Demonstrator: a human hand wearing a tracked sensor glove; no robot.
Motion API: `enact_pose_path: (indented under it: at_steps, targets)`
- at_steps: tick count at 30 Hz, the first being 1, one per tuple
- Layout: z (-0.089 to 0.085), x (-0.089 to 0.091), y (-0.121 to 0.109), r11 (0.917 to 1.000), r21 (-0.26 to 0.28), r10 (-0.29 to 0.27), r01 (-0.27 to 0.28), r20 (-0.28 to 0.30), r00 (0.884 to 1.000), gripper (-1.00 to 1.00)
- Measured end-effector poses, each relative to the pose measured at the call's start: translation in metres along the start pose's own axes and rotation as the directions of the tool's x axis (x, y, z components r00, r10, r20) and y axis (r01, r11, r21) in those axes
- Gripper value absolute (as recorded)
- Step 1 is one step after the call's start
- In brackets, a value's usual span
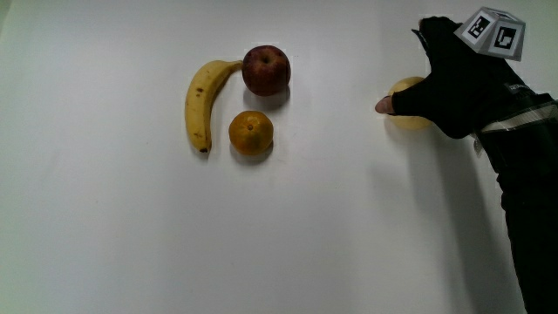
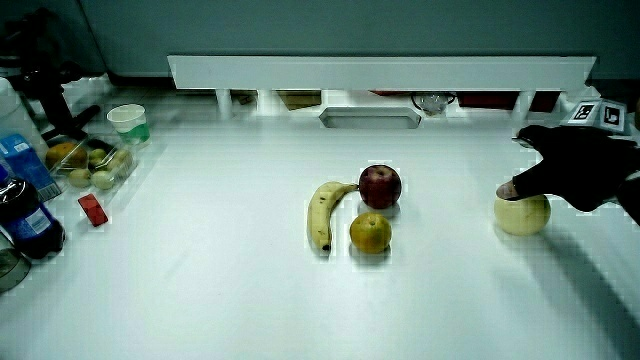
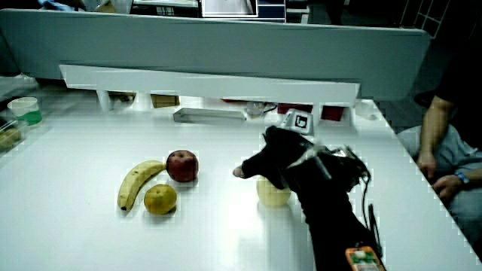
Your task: Pick pear no leg
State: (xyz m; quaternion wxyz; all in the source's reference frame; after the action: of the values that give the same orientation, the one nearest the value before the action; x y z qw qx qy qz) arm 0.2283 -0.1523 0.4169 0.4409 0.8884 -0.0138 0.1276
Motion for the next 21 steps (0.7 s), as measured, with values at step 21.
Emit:
enact_pose_path:
  at_steps: [21]
  targets:
    - [-0.038,0.046,0.037,0.983,-0.132,-0.134,0.128,-0.041,0.99,0.0]
